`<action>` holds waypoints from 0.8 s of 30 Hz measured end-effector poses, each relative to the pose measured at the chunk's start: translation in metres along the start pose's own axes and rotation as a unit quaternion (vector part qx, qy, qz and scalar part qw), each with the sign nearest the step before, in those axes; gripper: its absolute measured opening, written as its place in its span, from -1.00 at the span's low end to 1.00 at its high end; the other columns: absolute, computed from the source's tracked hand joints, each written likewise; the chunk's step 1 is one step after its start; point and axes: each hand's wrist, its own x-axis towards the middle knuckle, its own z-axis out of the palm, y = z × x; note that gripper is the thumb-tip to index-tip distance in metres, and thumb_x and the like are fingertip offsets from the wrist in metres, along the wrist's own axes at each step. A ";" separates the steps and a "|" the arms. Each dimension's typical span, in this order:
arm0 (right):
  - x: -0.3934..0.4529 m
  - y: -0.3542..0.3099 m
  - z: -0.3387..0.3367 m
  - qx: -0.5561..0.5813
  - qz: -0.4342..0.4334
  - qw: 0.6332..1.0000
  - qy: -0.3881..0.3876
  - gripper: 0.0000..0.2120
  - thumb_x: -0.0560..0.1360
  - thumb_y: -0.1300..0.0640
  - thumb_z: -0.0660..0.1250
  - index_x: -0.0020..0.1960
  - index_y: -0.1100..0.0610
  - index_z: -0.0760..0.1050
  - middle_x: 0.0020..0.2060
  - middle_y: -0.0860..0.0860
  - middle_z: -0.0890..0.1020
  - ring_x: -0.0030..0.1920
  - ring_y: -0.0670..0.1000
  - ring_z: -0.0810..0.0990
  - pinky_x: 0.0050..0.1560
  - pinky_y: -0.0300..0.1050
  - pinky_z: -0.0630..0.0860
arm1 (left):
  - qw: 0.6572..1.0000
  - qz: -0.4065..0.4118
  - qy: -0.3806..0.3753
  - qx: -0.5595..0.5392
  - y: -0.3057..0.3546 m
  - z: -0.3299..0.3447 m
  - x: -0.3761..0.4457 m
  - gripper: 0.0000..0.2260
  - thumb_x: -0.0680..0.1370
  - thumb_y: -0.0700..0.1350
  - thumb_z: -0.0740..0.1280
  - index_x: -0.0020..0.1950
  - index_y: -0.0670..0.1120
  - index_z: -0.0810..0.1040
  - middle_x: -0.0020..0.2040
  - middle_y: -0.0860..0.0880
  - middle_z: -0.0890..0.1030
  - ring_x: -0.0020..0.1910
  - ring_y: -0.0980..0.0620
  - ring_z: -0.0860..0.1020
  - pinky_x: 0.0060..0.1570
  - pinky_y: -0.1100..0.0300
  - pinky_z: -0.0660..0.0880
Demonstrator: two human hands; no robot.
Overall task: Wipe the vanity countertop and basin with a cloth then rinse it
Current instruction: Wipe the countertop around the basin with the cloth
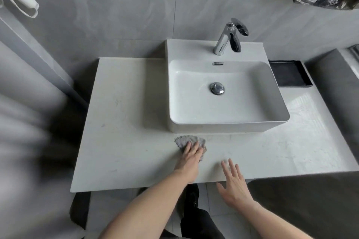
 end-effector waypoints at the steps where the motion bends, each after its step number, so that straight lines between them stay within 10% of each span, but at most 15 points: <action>1: 0.002 0.008 -0.003 -0.003 -0.004 1.000 -0.005 -0.19 0.61 -0.08 0.20 0.64 -0.10 -0.26 0.61 -0.03 -0.31 0.62 0.14 -0.28 0.62 0.13 -0.07 | 0.999 0.026 0.037 0.016 -0.003 0.002 0.002 -0.28 0.48 -0.37 0.20 0.62 -0.16 0.08 0.64 -0.03 -0.02 0.62 -0.15 -0.07 0.54 0.09 -0.29; 4: 0.010 0.025 -0.009 -0.024 -0.030 0.999 -0.010 -0.19 0.59 -0.05 0.21 0.64 -0.10 -0.25 0.59 -0.04 -0.34 0.62 0.15 -0.29 0.62 0.13 -0.07 | 0.997 0.023 0.060 0.046 -0.050 0.016 -0.005 -0.28 0.41 -0.32 0.22 0.59 -0.14 0.20 0.61 -0.03 0.15 0.60 -0.11 0.09 0.53 0.13 -0.31; 6: 0.016 0.030 -0.012 -0.040 -0.058 0.997 -0.008 -0.18 0.57 -0.02 0.20 0.65 -0.06 -0.24 0.60 -0.04 -0.34 0.62 0.14 -0.29 0.62 0.13 -0.06 | 0.995 -0.047 0.062 0.063 -0.092 0.019 -0.022 -0.25 0.45 -0.33 0.19 0.61 -0.04 0.02 0.63 0.03 0.03 0.62 -0.13 0.00 0.56 0.10 -0.22; 15: 0.026 0.025 -0.017 -0.038 -0.128 0.991 -0.028 -0.17 0.55 -0.02 0.18 0.65 0.02 -0.25 0.60 -0.06 -0.36 0.61 0.22 -0.32 0.61 0.17 -0.04 | 0.904 -0.390 0.165 -0.057 -0.149 -0.057 -0.082 -0.53 0.60 -0.27 0.23 0.47 0.09 0.46 0.50 -0.03 0.41 0.36 -0.20 0.46 0.28 -0.02 0.48; 19: 0.028 0.004 -0.031 0.000 -0.175 0.984 -0.018 -0.20 0.57 -0.04 0.21 0.65 -0.06 -0.20 0.56 -0.10 -0.36 0.62 0.14 -0.29 0.61 0.14 0.00 | 0.921 -0.315 0.202 -0.107 -0.087 -0.053 -0.047 -0.60 0.60 -0.30 0.22 0.42 -0.06 0.52 0.40 -0.11 0.52 0.34 -0.18 0.49 0.32 0.07 0.44; 24: 0.031 -0.052 -0.087 0.120 -0.294 0.944 0.094 -0.41 0.55 0.08 0.29 0.54 -0.08 0.22 0.59 -0.11 0.15 0.58 -0.03 0.14 0.55 -0.05 0.22 | 0.960 -0.235 0.126 -0.090 -0.048 -0.011 -0.013 -0.25 0.55 -0.42 0.19 0.64 0.05 0.03 0.63 0.13 -0.04 0.60 -0.05 0.07 0.54 0.09 0.12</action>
